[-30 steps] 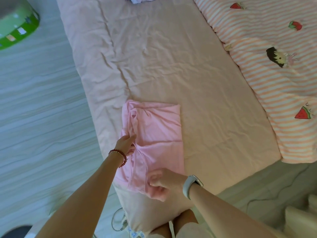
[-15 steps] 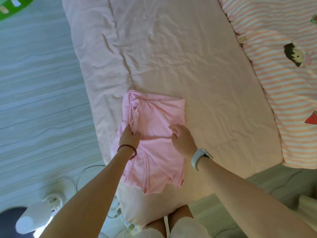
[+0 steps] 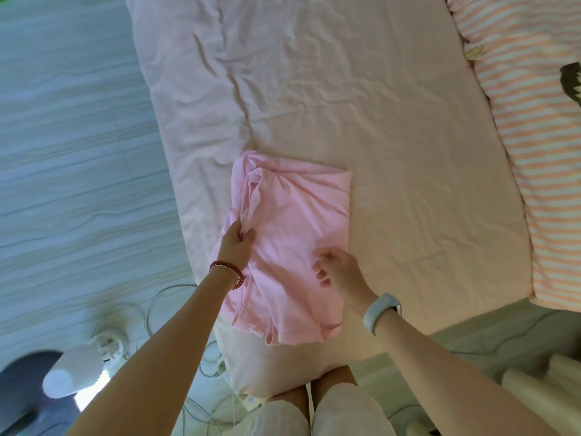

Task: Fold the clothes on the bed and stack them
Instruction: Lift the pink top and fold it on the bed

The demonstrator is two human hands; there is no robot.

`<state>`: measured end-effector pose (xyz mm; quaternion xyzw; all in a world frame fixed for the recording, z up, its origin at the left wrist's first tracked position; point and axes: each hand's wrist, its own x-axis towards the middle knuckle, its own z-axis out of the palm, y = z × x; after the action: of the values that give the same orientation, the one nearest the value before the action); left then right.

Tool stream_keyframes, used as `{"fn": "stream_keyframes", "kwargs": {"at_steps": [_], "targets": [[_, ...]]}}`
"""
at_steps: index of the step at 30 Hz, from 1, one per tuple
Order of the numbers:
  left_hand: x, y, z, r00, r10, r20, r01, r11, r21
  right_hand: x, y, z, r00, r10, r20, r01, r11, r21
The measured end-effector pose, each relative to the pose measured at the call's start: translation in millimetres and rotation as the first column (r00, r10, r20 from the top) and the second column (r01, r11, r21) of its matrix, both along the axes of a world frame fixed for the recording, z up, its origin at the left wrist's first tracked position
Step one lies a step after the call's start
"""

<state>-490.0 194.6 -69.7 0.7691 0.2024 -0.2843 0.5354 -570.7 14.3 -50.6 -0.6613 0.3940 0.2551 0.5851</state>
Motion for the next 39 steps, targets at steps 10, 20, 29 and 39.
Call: {"fn": "stream_keyframes", "kwargs": {"at_steps": [10, 20, 29, 39], "targets": [[-56, -6, 9, 0.949, -0.231, -0.217, 0.244, 0.969, 0.039, 112, 8, 1, 0.655, 0.742, 0.141, -0.485, 0.556, -0.675], [-61, 22, 19, 0.999, 0.044, -0.004, -0.044, 0.998, -0.038, 171, 27, -8, 0.544, 0.825, 0.154, -0.537, 0.483, -0.691], [-71, 39, 13, 0.95, -0.142, -0.277, 0.125, 0.989, -0.077, 184, 30, -4, 0.697, 0.709, 0.104, -0.429, 0.529, -0.732], [-90, 42, 10, 0.975, -0.097, -0.198, 0.127, 0.982, 0.141, -22, 12, 3, 0.769, 0.567, 0.294, -0.297, 0.725, -0.622]]}}
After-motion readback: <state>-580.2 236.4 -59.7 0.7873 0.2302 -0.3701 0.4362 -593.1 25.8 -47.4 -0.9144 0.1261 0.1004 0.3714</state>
